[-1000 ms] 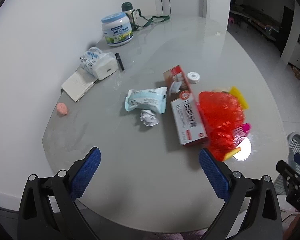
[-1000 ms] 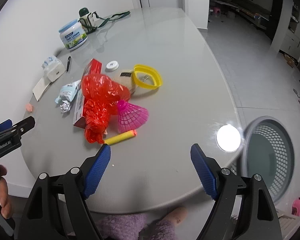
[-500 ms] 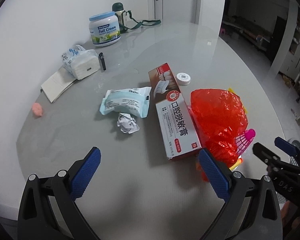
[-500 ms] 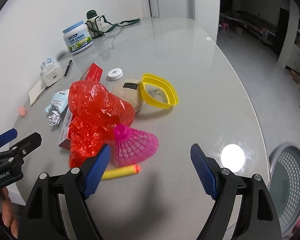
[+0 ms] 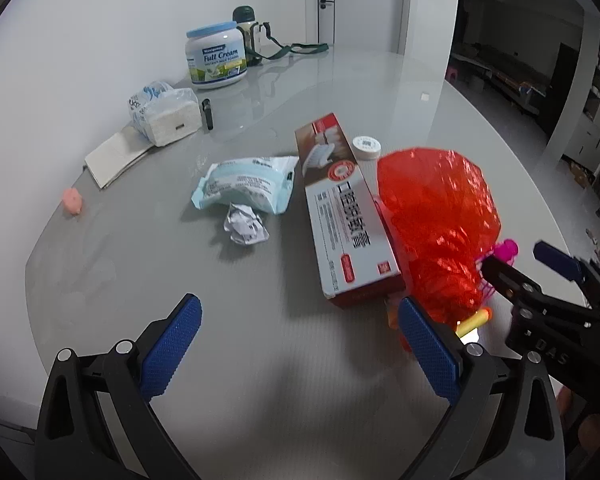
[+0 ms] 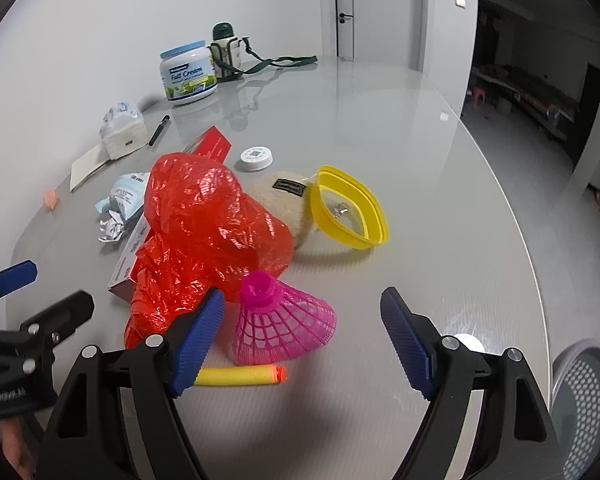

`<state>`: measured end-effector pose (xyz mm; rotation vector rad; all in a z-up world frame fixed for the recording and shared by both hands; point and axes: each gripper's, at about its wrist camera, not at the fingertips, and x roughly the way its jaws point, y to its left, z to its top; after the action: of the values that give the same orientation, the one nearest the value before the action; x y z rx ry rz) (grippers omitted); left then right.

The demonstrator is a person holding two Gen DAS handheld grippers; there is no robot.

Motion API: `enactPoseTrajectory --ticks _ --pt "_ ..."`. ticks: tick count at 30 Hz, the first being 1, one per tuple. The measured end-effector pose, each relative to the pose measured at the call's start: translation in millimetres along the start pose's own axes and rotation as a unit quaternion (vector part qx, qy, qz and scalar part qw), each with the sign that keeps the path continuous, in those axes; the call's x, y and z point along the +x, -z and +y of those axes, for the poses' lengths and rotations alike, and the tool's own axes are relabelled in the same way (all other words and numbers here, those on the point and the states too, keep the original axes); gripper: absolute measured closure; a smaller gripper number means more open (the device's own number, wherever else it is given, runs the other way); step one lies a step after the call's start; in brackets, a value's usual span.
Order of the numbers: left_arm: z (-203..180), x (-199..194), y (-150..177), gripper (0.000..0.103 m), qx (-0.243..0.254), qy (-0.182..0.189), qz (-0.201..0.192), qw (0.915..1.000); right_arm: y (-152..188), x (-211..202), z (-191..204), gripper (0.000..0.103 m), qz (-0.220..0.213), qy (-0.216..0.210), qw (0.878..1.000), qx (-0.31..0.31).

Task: Collect trash
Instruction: 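Grasp the red plastic bag with the left tool while the right tool grasps the pink shuttlecock, then carry both items over the grey basket and open both tools to drop them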

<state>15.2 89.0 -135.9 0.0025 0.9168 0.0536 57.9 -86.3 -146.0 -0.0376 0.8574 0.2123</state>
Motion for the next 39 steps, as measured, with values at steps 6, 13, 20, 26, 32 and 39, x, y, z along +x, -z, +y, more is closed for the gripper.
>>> enactPoseTrajectory --ticks 6,13,20,26,32,39 --pt "-6.7 -1.2 4.6 0.006 0.004 0.004 0.006 1.0 -0.3 6.0 7.9 0.056 0.004 -0.007 1.0 -0.026" --pt "-14.7 -3.6 2.4 0.006 0.005 0.014 0.005 0.9999 0.6 -8.4 7.7 0.071 -0.009 -0.034 0.999 -0.026" --pt "-32.6 -7.6 -2.0 0.006 0.012 0.028 -0.003 0.9995 0.0 -30.4 -15.7 0.071 -0.023 -0.025 0.999 0.006" --pt "-60.3 -7.0 -4.5 0.006 0.024 0.044 -0.007 0.9987 14.8 -47.9 -52.0 0.071 -0.018 -0.008 0.998 0.053" --pt "-82.9 9.6 -0.1 0.006 0.029 0.036 0.005 0.9989 35.4 -57.5 -75.3 0.071 -0.005 0.0 0.997 0.08" --pt "-97.4 26.9 8.4 0.028 0.04 0.018 0.018 0.9989 52.4 -61.6 -89.0 0.071 0.006 -0.002 0.994 0.105"
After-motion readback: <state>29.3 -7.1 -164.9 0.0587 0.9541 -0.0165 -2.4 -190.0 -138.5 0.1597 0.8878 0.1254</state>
